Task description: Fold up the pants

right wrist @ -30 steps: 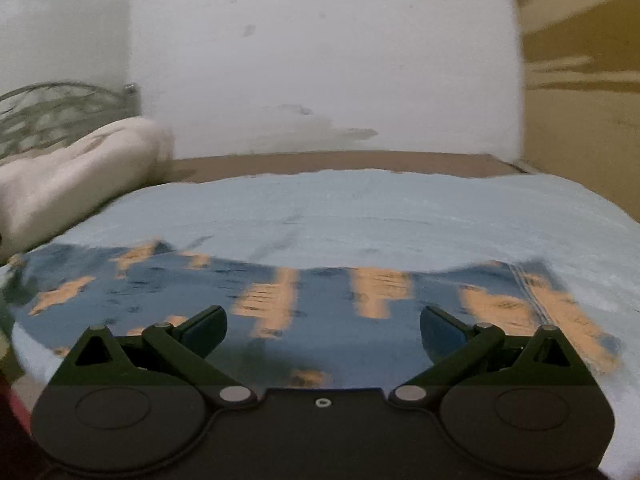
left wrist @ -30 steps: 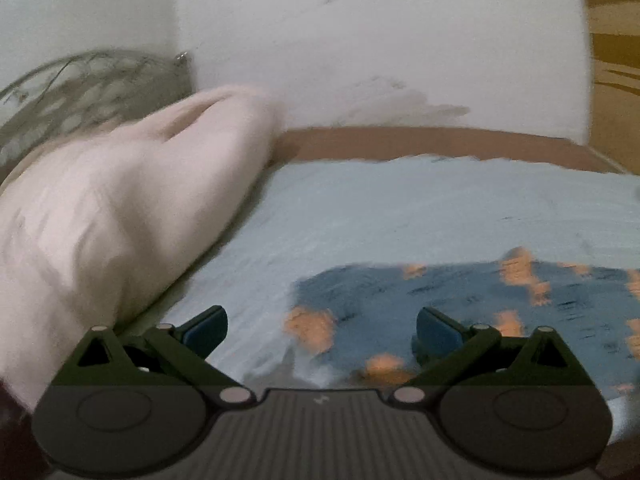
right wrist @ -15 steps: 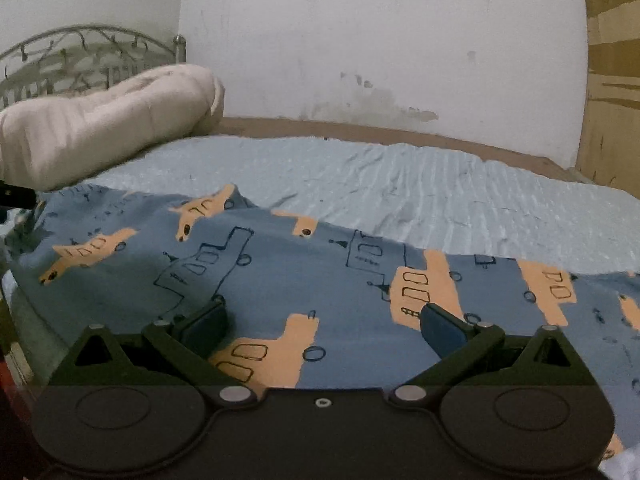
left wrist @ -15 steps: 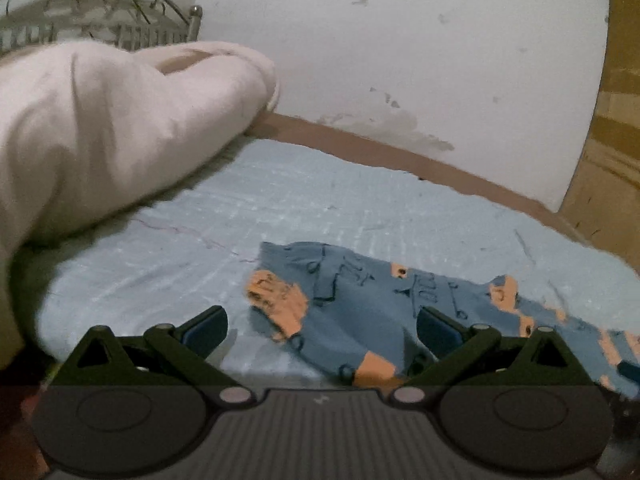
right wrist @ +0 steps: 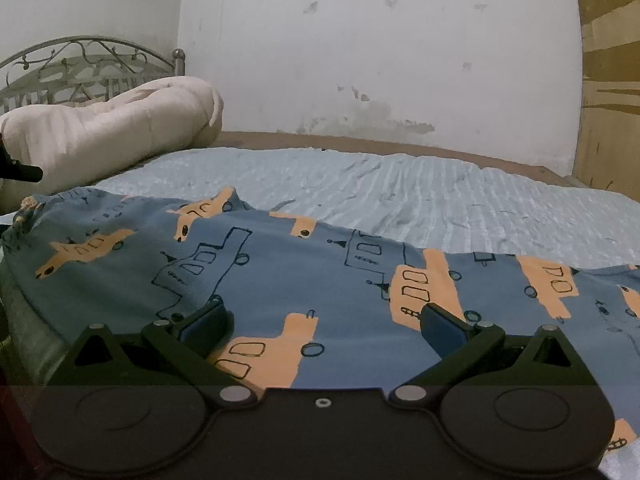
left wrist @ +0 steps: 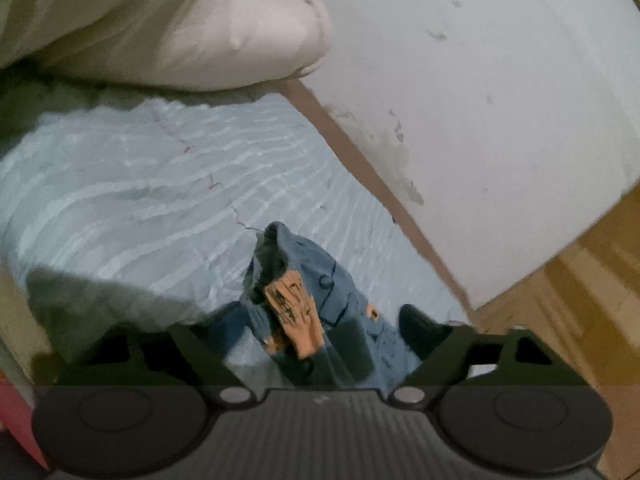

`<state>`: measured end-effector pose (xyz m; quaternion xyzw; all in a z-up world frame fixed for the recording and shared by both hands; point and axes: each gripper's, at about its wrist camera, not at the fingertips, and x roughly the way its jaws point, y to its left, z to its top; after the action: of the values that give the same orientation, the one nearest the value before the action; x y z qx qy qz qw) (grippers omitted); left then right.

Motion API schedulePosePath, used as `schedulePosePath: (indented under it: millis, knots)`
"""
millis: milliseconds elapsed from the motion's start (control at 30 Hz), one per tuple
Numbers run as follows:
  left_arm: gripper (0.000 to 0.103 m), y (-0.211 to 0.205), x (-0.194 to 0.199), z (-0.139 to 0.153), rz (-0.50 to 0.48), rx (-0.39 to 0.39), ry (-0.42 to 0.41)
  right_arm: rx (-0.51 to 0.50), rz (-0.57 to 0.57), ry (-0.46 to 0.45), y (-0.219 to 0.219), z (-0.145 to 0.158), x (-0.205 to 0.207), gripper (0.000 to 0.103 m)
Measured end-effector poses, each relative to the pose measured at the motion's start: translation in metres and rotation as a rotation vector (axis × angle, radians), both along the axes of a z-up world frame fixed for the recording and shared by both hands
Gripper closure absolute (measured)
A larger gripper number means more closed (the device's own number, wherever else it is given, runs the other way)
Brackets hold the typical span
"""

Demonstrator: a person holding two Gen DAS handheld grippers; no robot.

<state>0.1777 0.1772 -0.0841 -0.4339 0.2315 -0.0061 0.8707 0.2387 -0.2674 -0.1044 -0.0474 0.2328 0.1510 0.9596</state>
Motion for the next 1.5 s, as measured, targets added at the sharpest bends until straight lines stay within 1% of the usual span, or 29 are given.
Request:
schedulePosePath:
  millis: [33, 133, 167, 200, 233, 267, 300, 367, 533, 600, 667, 767, 833, 867, 933, 967, 1000, 1067, 1100, 1133, 1167, 1200, 1233, 1300, 1367, 1433, 1500]
  knots:
    - [0.028, 0.002, 0.0, -0.002, 0.01, -0.019, 0.005, 0.002, 0.001, -0.002, 0.0, 0.0, 0.0, 0.001]
    - [0.042, 0.008, 0.001, -0.007, 0.05, -0.06, 0.03, 0.009, 0.002, -0.007, -0.001, -0.001, 0.0, 0.001]
    - [0.052, 0.008, 0.002, -0.008, 0.066, -0.059, 0.052, 0.011, 0.003, -0.009, -0.001, -0.001, 0.0, 0.001]
    - [0.066, 0.008, 0.004, -0.008, 0.079, -0.05, 0.08, 0.012, 0.003, -0.011, -0.002, -0.001, -0.001, 0.001]
    - [0.072, 0.008, 0.004, -0.008, 0.096, -0.04, 0.102, 0.014, 0.003, -0.012, -0.002, -0.002, -0.001, 0.001]
    - [0.081, 0.008, 0.004, -0.008, 0.112, -0.04, 0.115, 0.014, 0.003, -0.013, -0.002, -0.002, -0.001, 0.001]
    - [0.084, 0.008, 0.004, -0.008, 0.12, -0.044, 0.117, 0.014, 0.003, -0.014, -0.002, -0.002, -0.001, 0.001]
    - [0.086, 0.004, 0.002, 0.0, 0.129, -0.006, 0.106, 0.016, 0.004, -0.015, -0.002, -0.002, -0.001, 0.001]
    - [0.088, -0.02, -0.014, 0.046, 0.143, 0.248, 0.021, 0.023, 0.005, -0.002, -0.002, -0.001, 0.001, 0.001]
    - [0.088, -0.026, -0.017, 0.054, 0.138, 0.314, 0.014, 0.03, 0.007, 0.004, -0.003, -0.001, 0.002, 0.001]
    - [0.088, -0.029, -0.014, 0.052, 0.135, 0.352, 0.05, 0.034, 0.007, 0.0, -0.004, -0.001, 0.001, 0.001]
    - [0.087, -0.036, 0.002, 0.038, 0.106, 0.436, 0.155, 0.037, 0.008, -0.005, -0.004, -0.002, 0.0, 0.001]
    - [0.085, -0.04, 0.005, 0.034, 0.098, 0.462, 0.197, 0.04, 0.009, -0.006, -0.004, -0.003, 0.0, 0.001]
    - [0.084, -0.042, 0.004, 0.034, 0.097, 0.464, 0.205, 0.042, 0.01, -0.007, -0.004, -0.003, 0.0, 0.001]
    - [0.079, -0.046, 0.005, 0.039, 0.095, 0.484, 0.215, 0.046, 0.01, -0.011, -0.005, -0.003, -0.001, 0.001]
    - [0.071, -0.047, 0.001, 0.039, 0.094, 0.494, 0.221, 0.048, 0.01, -0.014, -0.005, -0.004, -0.001, 0.001]
    - [0.058, -0.048, 0.003, 0.041, 0.092, 0.507, 0.23, 0.051, 0.011, -0.017, -0.006, -0.004, -0.001, 0.001]
    - [0.045, -0.053, 0.006, 0.045, 0.092, 0.547, 0.235, 0.055, 0.011, -0.021, -0.006, -0.005, -0.002, 0.001]
    - [0.038, -0.058, 0.003, 0.05, 0.096, 0.573, 0.231, 0.057, 0.011, -0.023, -0.006, -0.005, -0.002, 0.001]
    - [0.032, -0.063, 0.003, 0.055, 0.103, 0.607, 0.228, 0.059, 0.011, -0.024, -0.006, -0.005, -0.003, 0.001]
    - [0.021, -0.068, 0.001, 0.059, 0.11, 0.634, 0.224, 0.062, 0.012, -0.026, -0.007, -0.005, -0.003, 0.001]
    - [0.013, -0.072, 0.001, 0.064, 0.123, 0.666, 0.217, 0.063, 0.012, -0.027, -0.006, -0.005, -0.004, 0.001]
    - [0.01, -0.079, 0.001, 0.068, 0.139, 0.707, 0.202, 0.064, 0.012, -0.028, -0.006, -0.005, -0.004, 0.001]
    - [0.002, -0.093, 0.001, 0.076, 0.145, 0.779, 0.169, 0.064, 0.011, -0.03, -0.007, -0.005, -0.004, 0.001]
    - [0.001, -0.111, 0.002, 0.082, 0.145, 0.851, 0.133, 0.063, 0.01, -0.025, -0.006, -0.005, -0.004, 0.001]
    - [0.001, -0.13, 0.006, 0.081, 0.095, 0.895, 0.099, 0.044, 0.005, -0.001, -0.004, 0.001, -0.003, 0.001]
    - [0.001, -0.147, 0.014, 0.074, 0.012, 0.907, 0.091, 0.019, 0.004, 0.031, -0.001, 0.012, 0.003, 0.001]
